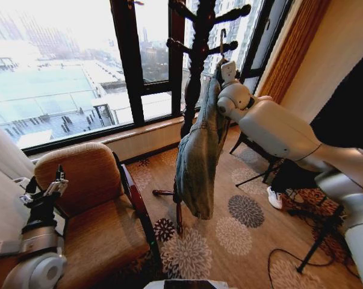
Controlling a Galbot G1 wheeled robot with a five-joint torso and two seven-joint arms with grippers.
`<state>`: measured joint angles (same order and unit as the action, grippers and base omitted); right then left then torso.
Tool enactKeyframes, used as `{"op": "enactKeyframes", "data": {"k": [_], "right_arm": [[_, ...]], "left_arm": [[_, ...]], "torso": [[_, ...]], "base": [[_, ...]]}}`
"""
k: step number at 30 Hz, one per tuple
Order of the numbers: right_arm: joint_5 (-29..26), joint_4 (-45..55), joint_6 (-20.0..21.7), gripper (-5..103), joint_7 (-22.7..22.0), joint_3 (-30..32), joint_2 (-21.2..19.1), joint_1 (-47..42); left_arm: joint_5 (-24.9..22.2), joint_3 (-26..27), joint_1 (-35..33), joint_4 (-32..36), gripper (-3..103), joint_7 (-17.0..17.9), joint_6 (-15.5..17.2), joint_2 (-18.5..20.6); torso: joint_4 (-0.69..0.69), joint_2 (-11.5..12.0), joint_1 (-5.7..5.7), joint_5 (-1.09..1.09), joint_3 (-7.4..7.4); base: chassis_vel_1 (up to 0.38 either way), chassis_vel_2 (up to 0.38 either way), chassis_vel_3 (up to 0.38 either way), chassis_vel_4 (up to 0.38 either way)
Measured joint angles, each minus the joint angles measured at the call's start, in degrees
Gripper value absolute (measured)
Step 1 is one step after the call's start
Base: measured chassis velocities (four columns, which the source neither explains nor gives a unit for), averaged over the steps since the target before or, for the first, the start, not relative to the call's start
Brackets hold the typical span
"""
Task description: Pick up the clothes from the bed and hang them on the clothes hanger.
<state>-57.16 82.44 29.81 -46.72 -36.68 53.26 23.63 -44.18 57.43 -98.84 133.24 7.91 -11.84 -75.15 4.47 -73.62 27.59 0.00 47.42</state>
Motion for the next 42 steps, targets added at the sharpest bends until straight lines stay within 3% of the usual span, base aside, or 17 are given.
{"op": "enactKeyframes", "data": {"k": [42], "right_arm": [[2.62,-5.15,-0.5,23,2.95,0.43,-0.01,-2.0]], "left_arm": [[0.31,-0.13,0.12,-0.54,100,-0.45,-0.39,0.05]], "torso": [[0.0,0.0,0.0,0.0,0.0]], "base": [[0.0,0.0,0.0,0.0]]}}
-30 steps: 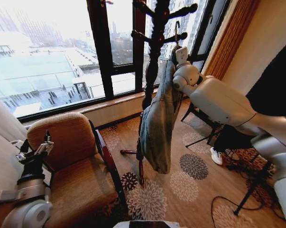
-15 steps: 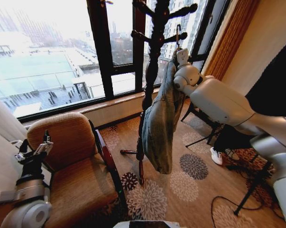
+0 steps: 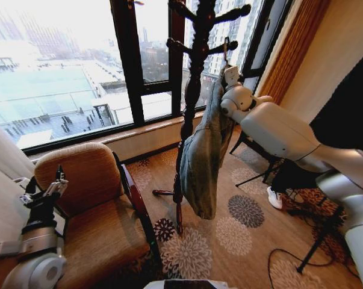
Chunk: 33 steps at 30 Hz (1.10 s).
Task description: Pick up the clothes from the bed and hang them on the clothes hanger.
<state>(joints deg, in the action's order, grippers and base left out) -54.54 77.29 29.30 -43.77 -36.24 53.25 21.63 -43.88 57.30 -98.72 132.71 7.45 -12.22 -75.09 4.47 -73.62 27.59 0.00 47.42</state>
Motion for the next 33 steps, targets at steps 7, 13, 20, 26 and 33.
{"op": "enactKeyframes", "data": {"k": [7,13,20,26,33], "right_arm": [[0.38,-0.42,-0.11,23,0.26,0.35,0.01,-0.6],[0.57,-0.56,-0.23,23,0.23,0.55,0.03,-1.21],[0.36,-0.16,0.14,28,-0.04,0.65,-0.01,-1.65],[0.05,0.06,0.32,44,-0.04,0.65,-0.16,-1.64],[-0.45,1.21,0.51,73,-0.67,0.61,-0.54,-1.62]], "left_arm": [[0.12,-0.09,0.19,-0.23,100,-0.08,0.09,0.09],[0.3,-0.44,0.43,-0.58,100,-0.13,0.15,0.11],[0.41,-0.66,0.77,-0.89,100,-0.17,0.18,0.25],[0.39,-0.68,0.82,-0.97,100,-0.19,0.19,0.39],[0.26,-0.63,0.83,-1.02,100,-0.21,0.19,0.59]], "torso": [[0.0,0.0,0.0,0.0,0.0],[0.0,0.0,0.0,0.01,0.0],[-0.01,0.0,0.0,0.0,-0.01],[0.0,0.0,0.0,0.0,0.0],[0.0,0.0,-0.01,0.0,0.0]], "base": [[0.0,0.0,0.0,0.0],[0.0,0.0,0.0,0.0],[0.0,0.0,0.0,0.0],[0.0,0.0,0.0,0.0],[0.0,0.0,0.0,0.0]]}}
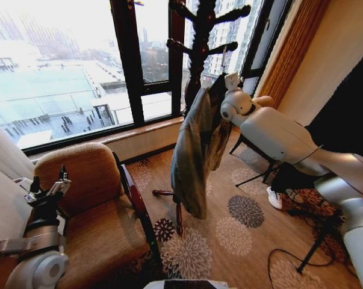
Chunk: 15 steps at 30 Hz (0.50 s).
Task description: Pick up the clothes from the bed and hang them on the clothes hanger.
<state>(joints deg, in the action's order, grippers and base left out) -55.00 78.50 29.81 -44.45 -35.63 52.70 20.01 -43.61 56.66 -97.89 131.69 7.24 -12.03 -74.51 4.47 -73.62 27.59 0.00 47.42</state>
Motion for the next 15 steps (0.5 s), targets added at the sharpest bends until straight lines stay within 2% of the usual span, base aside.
{"op": "enactKeyframes", "data": {"k": [8,15], "right_arm": [[-2.43,3.57,1.24,99,-2.9,0.56,-0.56,-0.55],[-7.87,10.75,3.02,100,-7.65,2.56,-1.15,-1.75]], "left_arm": [[-0.02,0.03,-0.01,-0.12,100,-0.01,0.0,0.0],[-0.03,0.34,-0.12,-0.06,100,0.0,0.0,-0.16]], "torso": [[0.0,0.0,0.0,0.0,0.0],[0.0,0.0,0.0,0.0,0.01]], "base": [[0.0,0.0,0.0,0.0],[0.0,0.0,0.0,0.0]]}}
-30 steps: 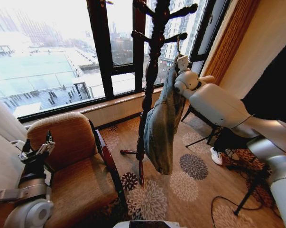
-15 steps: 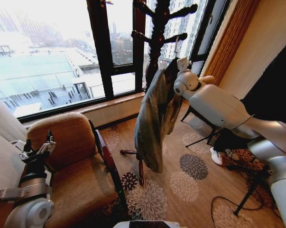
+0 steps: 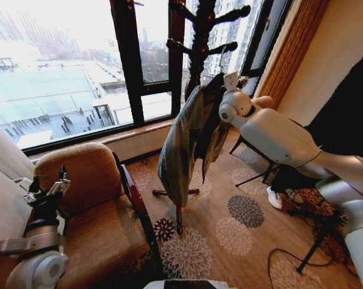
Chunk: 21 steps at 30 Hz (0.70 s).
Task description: Pick up the clothes from the bed and hang them on the clothes hanger.
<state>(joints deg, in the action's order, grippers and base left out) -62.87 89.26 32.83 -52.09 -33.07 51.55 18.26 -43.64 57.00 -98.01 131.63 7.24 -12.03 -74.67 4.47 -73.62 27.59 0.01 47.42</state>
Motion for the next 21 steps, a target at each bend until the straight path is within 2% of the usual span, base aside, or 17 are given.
{"op": "enactKeyframes", "data": {"k": [6,8,21], "right_arm": [[-9.2,10.06,1.18,100,-5.35,3.11,-0.39,-1.35],[-10.28,11.45,1.38,100,-5.98,3.66,-0.62,-1.56],[-11.0,16.6,1.78,100,-6.09,6.85,-4.48,-4.71]], "left_arm": [[0.19,0.29,-0.06,0.19,100,0.05,0.14,-0.51],[0.2,0.39,-0.06,0.2,100,0.07,0.18,-0.53],[1.81,-0.4,-0.72,1.61,100,0.14,0.52,-1.5]], "torso": [[-0.01,0.0,0.0,-0.01,0.0],[-0.01,0.0,0.0,0.0,0.0],[0.0,0.0,0.0,-0.01,-0.01]], "base": [[0.0,0.0,0.0,0.0],[0.0,0.0,0.0,0.0],[0.0,0.0,0.0,0.0]]}}
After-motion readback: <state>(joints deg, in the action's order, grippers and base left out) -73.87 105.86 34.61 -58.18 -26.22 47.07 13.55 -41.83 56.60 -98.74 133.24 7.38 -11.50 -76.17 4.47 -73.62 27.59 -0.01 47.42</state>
